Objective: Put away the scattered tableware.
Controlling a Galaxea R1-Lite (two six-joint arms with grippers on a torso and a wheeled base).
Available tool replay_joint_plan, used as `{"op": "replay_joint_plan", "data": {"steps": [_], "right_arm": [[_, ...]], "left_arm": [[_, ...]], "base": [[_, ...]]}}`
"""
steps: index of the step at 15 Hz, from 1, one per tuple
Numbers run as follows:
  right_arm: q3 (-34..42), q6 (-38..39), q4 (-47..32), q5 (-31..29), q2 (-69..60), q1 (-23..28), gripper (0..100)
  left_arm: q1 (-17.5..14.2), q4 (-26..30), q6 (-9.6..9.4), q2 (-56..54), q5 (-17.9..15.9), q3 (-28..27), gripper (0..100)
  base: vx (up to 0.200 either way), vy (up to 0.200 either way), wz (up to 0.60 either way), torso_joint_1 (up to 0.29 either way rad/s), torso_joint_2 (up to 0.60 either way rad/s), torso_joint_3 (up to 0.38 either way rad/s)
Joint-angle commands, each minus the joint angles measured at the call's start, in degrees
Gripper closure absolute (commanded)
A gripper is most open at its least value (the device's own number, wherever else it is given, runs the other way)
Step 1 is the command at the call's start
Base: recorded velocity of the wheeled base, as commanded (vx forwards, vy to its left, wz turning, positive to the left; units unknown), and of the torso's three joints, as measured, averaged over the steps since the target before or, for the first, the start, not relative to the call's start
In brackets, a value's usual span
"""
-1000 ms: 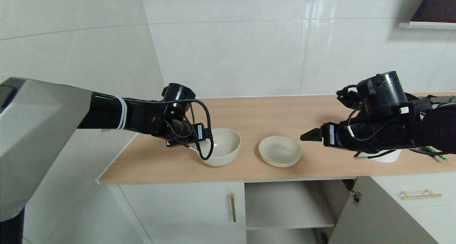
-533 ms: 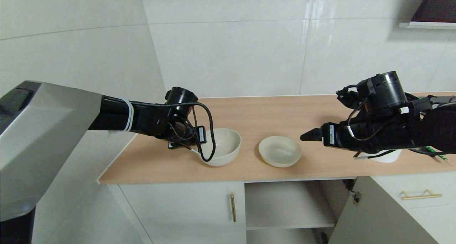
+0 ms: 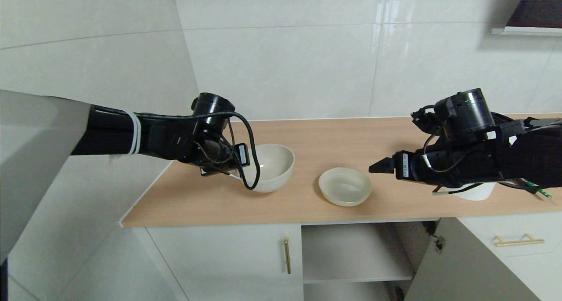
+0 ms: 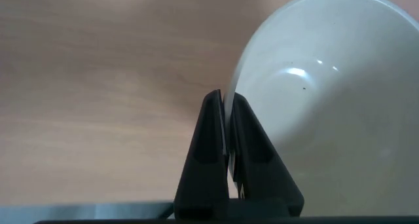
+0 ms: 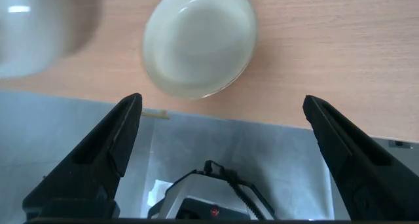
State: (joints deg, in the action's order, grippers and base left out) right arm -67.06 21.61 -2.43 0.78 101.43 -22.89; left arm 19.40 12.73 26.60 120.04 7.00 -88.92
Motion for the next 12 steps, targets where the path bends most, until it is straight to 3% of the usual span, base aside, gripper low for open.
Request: {"op": "replay_joint_plan", "data": {"steps": [1, 2, 3, 4, 8, 12], "right_arm": [[-2.4, 0.0, -0.1, -6.9, 6.5, -0.6, 0], [-2.9, 0.0, -0.1, -8.8, 7.7, -0.7, 0], [-4.6, 0.1, 0.1, -14.8, 12.6, -1.2, 0], [-5.3, 0.2, 0.1, -16.0, 14.3, -1.2, 0], [-9.7, 2.5, 0.3, -16.4, 21.0, -2.3, 0], [-10.3, 3.3, 2.0, -16.4, 21.9, -2.3, 0]], "left_arm": [[0.0, -0.1, 0.12, -7.5, -0.4, 3.2, 100], [0.0, -0.1, 0.12, -8.3, -0.4, 3.6, 100], [0.1, -0.2, 0.12, -11.8, -0.4, 4.6, 100], [0.3, -0.2, 0.12, -13.3, -0.6, 5.2, 100], [3.4, -0.2, 0.12, -16.9, -0.6, 7.3, 100], [3.4, -0.2, 0.12, -16.9, -0.6, 7.3, 100]], "base": [[0.0, 0.0, 0.0, 0.0, 0.0, 0.0], [0.0, 0.0, 0.0, 0.0, 0.0, 0.0], [0.0, 0.0, 0.0, 0.0, 0.0, 0.0], [0.0, 0.0, 0.0, 0.0, 0.0, 0.0], [0.0, 0.0, 0.0, 0.0, 0.0, 0.0], [0.0, 0.0, 0.0, 0.0, 0.0, 0.0]]}}
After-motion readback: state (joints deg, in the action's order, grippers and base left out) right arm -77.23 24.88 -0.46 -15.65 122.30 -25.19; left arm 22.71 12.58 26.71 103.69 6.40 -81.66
